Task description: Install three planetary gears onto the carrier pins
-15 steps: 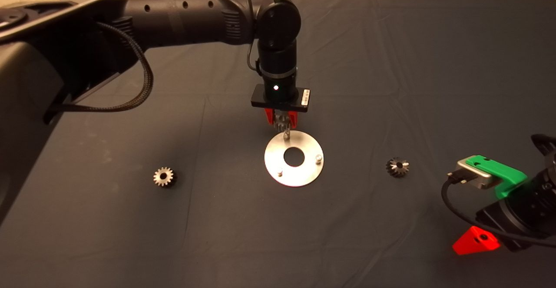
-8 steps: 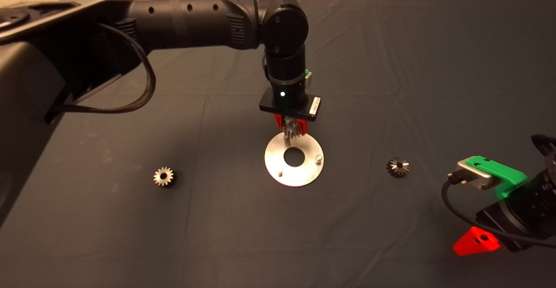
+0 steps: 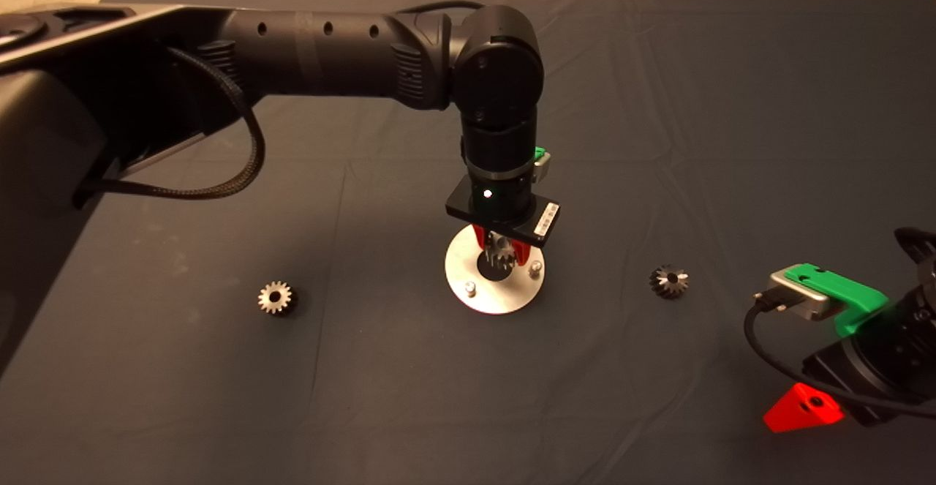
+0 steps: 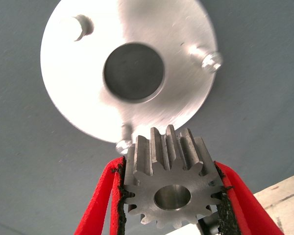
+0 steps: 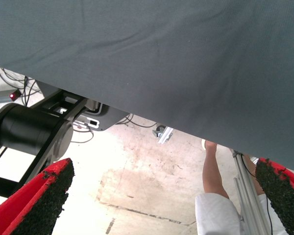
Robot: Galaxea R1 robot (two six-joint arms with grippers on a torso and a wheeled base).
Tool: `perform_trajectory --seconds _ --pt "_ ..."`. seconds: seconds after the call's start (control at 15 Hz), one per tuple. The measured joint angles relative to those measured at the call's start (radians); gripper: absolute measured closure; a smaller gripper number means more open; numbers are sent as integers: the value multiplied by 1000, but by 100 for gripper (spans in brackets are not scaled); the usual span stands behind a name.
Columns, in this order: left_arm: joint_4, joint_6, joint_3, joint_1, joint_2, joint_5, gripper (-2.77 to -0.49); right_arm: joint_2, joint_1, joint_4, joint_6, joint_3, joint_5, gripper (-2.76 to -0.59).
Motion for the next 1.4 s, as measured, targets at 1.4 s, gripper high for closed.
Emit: perform_trajectory --seconds 1.4 --pt "69 -301 123 64 -119 13 -90 -2 22 11 0 0 0 -275"
